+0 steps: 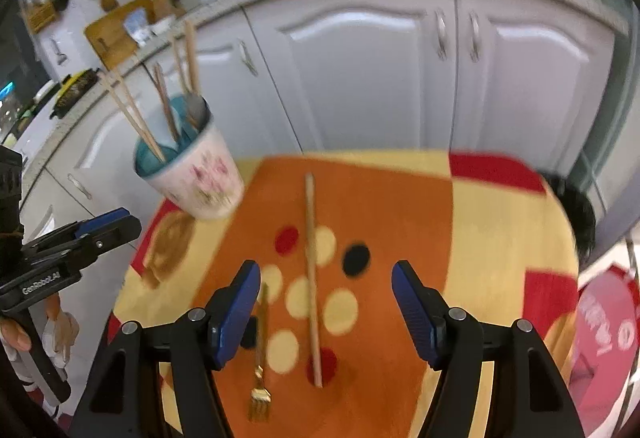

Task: Organize utensils
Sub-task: 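Move both tools back down toward the last chopstick and small fork, then grasp the small fork with the left tool while the right tool grasps the last chopstick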

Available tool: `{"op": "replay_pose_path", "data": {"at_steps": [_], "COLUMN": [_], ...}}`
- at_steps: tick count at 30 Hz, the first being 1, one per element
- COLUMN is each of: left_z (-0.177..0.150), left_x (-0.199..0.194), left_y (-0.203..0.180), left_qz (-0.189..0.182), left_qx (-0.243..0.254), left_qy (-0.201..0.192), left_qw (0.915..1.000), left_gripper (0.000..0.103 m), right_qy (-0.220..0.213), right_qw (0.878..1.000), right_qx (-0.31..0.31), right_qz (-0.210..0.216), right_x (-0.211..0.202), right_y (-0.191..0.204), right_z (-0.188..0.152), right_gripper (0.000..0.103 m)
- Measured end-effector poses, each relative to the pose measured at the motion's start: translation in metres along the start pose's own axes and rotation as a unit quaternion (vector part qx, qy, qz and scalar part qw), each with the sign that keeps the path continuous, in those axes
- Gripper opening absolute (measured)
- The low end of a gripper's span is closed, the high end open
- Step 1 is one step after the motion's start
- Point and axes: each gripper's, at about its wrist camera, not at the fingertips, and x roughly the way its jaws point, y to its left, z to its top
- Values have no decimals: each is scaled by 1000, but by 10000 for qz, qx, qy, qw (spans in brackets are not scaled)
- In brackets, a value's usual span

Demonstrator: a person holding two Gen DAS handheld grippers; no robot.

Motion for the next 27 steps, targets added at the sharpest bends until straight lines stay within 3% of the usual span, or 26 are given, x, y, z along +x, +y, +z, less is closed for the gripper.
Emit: {"op": "replay_pose_path", "data": {"at_steps": [12, 23, 27], "left_z": [-35, -43, -46], "left_x": [69, 102, 108], "left_y": [-30, -50, -50], "left_qz": [-482, -273, -245], "left_qx": [35, 208, 222], "left_qy": [1137, 1372, 1440], "left_qw": [9923, 9900, 9890], "left_gripper": [42, 42, 42], "right_qy": [651, 799, 800], "right_qw": [9975, 9963, 9965], "right_qx": [166, 196, 215], "right_qz": [-221, -265, -128], "right_x": [45, 54, 54], "right_y": [-23, -35, -35], "right_z": [-33, -43, -44], "right_gripper": [66, 66, 77]}}
